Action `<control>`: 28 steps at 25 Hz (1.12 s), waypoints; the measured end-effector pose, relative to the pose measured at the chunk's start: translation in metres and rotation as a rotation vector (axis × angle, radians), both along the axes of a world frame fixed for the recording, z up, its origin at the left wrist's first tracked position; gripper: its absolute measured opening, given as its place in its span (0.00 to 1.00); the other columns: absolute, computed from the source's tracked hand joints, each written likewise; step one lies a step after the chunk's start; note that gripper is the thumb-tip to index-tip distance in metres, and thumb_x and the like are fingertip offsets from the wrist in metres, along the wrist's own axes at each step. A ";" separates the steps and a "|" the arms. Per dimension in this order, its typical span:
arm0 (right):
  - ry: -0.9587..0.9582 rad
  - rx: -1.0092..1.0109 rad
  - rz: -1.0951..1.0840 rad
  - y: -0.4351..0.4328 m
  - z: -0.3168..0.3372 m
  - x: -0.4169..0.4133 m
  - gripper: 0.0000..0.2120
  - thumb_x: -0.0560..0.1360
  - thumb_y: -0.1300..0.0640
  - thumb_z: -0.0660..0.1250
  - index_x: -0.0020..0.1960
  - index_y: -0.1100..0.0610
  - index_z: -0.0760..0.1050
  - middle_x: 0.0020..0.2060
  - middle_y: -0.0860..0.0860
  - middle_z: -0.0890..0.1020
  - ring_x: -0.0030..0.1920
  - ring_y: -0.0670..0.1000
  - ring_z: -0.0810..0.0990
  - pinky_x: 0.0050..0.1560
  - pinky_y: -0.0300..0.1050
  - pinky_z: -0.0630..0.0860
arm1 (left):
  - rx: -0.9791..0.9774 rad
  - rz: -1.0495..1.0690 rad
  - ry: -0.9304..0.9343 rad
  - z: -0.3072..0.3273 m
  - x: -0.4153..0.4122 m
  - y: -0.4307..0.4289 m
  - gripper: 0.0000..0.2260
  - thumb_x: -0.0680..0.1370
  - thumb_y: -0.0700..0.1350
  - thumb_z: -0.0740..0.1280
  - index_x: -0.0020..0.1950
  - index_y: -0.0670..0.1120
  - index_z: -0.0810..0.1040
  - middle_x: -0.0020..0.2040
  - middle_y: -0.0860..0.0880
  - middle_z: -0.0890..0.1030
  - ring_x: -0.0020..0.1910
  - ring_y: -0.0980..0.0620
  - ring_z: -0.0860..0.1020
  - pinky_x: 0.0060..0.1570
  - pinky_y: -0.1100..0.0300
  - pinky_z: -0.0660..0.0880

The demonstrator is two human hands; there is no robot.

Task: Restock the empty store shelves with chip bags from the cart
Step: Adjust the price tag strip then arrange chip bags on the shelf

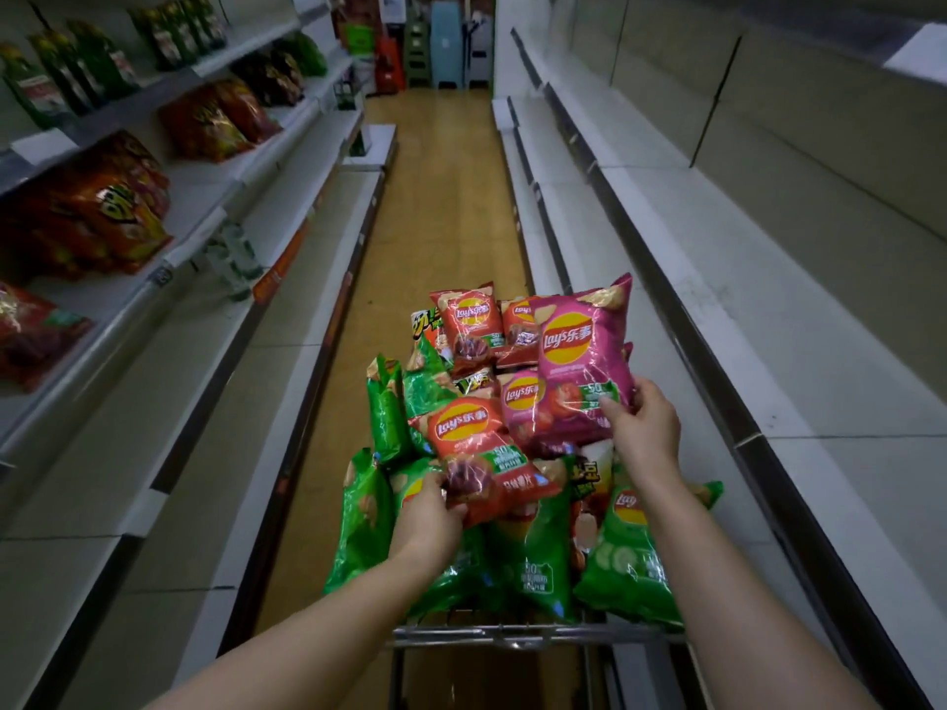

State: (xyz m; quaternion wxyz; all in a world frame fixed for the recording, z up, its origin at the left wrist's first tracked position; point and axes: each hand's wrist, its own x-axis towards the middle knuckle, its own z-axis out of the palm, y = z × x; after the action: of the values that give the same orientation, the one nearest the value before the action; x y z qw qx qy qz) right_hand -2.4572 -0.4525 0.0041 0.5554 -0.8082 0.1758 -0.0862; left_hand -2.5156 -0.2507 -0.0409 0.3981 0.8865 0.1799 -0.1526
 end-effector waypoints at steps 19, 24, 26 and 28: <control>-0.147 0.255 0.176 0.045 0.089 -0.153 0.09 0.78 0.61 0.63 0.58 0.60 0.74 0.48 0.55 0.82 0.45 0.51 0.82 0.36 0.38 0.75 | -0.815 -0.050 -0.191 0.149 -0.086 -0.002 0.21 0.79 0.62 0.52 0.50 0.48 0.75 0.42 0.50 0.81 0.41 0.51 0.80 0.40 0.58 0.76; -0.080 0.248 0.281 0.051 0.116 -0.200 0.16 0.76 0.54 0.65 0.60 0.61 0.72 0.48 0.54 0.82 0.43 0.51 0.82 0.38 0.40 0.76 | -0.870 -0.023 -0.242 0.157 -0.125 0.008 0.23 0.76 0.51 0.67 0.67 0.42 0.68 0.53 0.44 0.80 0.39 0.52 0.81 0.33 0.63 0.78; -0.076 0.240 0.252 0.047 0.127 -0.225 0.16 0.77 0.48 0.63 0.58 0.58 0.72 0.45 0.51 0.81 0.42 0.49 0.82 0.37 0.40 0.75 | -0.936 -0.037 -0.297 0.160 -0.144 0.007 0.23 0.76 0.46 0.68 0.68 0.43 0.66 0.57 0.43 0.79 0.44 0.49 0.82 0.39 0.60 0.80; -0.128 0.223 0.204 0.042 0.135 -0.251 0.14 0.78 0.47 0.60 0.58 0.56 0.71 0.45 0.50 0.81 0.41 0.47 0.82 0.34 0.38 0.76 | -0.986 -0.091 -0.346 0.163 -0.165 -0.003 0.22 0.76 0.43 0.69 0.68 0.43 0.67 0.58 0.43 0.79 0.50 0.45 0.81 0.48 0.54 0.79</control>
State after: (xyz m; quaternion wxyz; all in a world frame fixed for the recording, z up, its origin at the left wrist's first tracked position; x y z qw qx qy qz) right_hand -2.7085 -0.4106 0.1392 0.6576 -0.7481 0.0657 -0.0605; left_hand -2.6808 -0.2541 0.1221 0.7848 0.6132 -0.0202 -0.0875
